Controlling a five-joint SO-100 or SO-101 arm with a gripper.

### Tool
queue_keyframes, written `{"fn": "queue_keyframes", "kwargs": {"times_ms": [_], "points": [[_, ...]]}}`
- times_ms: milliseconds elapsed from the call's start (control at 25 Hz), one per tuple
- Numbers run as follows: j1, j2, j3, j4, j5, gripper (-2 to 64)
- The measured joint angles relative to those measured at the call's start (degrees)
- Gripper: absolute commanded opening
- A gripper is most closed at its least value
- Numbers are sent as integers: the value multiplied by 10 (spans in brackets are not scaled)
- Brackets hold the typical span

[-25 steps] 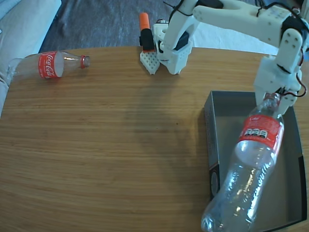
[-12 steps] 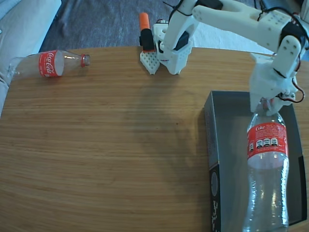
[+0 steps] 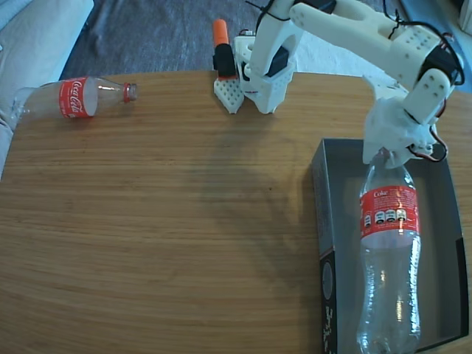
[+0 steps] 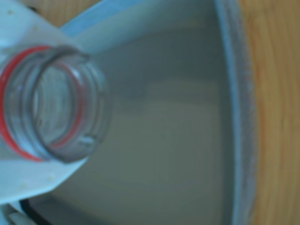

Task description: Grasp the bottles and put them in the box.

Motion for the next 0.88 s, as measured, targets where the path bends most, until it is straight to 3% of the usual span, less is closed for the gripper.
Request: {"fn": "queue_keyframes", "kwargs": {"times_ms": [880], "points": [[0, 0, 101, -102, 1, -4]]}}
